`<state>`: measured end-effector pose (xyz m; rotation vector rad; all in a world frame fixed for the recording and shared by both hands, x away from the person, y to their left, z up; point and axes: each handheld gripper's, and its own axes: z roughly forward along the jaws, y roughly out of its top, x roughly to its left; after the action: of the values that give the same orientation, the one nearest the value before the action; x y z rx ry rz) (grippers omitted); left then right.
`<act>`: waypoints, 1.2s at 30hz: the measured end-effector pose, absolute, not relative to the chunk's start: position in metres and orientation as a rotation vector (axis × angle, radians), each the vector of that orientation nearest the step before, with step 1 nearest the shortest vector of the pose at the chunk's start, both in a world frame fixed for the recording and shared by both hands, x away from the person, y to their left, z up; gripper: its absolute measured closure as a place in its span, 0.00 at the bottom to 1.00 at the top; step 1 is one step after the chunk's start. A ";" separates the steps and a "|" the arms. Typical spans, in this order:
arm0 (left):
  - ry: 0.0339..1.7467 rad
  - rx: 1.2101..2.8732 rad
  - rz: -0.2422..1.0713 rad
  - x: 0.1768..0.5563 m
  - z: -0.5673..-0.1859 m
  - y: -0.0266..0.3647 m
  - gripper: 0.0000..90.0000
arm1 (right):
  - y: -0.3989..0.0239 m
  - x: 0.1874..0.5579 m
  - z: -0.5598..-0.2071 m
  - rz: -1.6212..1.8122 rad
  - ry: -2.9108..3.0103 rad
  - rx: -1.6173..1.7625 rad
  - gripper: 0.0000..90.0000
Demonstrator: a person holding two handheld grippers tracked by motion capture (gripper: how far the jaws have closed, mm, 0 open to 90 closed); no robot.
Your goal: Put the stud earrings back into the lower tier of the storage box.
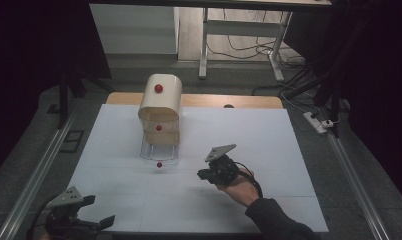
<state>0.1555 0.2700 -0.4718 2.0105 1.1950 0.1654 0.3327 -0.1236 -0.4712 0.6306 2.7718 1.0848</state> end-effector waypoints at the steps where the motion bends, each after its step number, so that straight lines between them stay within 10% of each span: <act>1: 1.196 2.010 0.166 0.155 -0.472 0.270 0.00 | -0.122 0.333 -0.470 1.092 2.769 0.626 0.96; 36: 1.199 1.991 0.151 0.155 -0.472 0.272 0.00 | -0.047 0.369 -0.459 1.252 2.711 0.596 0.96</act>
<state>0.1554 0.2722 -0.4721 1.9907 1.1990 0.1507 0.3692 -0.0475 -0.4591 0.5960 2.7114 1.2517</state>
